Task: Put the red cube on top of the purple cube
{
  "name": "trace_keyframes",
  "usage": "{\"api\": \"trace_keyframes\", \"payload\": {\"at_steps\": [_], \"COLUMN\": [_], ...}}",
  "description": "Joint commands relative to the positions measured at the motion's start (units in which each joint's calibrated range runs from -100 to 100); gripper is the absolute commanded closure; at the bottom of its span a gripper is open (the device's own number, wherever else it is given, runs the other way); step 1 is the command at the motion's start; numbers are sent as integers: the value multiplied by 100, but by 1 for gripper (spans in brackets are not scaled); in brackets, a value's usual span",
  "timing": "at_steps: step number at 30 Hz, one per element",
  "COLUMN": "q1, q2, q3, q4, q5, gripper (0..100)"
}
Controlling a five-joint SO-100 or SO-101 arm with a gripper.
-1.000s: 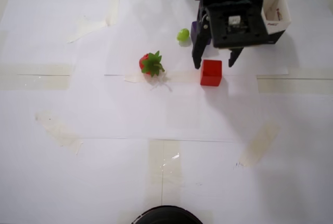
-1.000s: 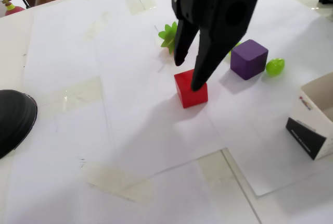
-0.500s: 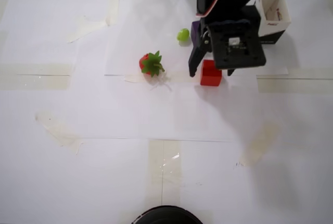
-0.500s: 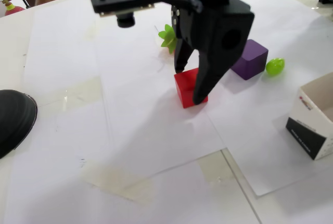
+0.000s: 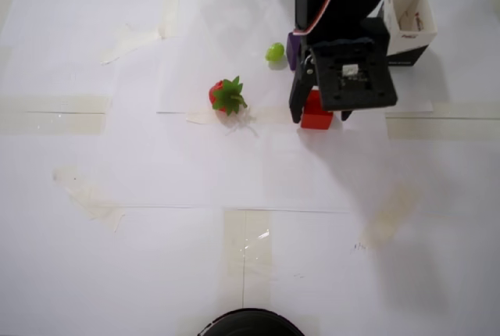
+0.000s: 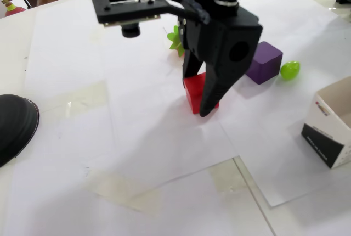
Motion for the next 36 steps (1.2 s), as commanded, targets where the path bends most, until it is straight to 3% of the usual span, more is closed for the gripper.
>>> {"api": "trace_keyframes", "payload": {"at_steps": [1, 6, 15, 36], "q1": [25, 61, 91, 282], "q2": [-229, -290, -384, -1390], "q3": [-140, -113, -258, -1586], "q4": [24, 163, 539, 3079], "q5": [54, 205, 440, 987], "gripper": [81, 87, 87, 88]}}
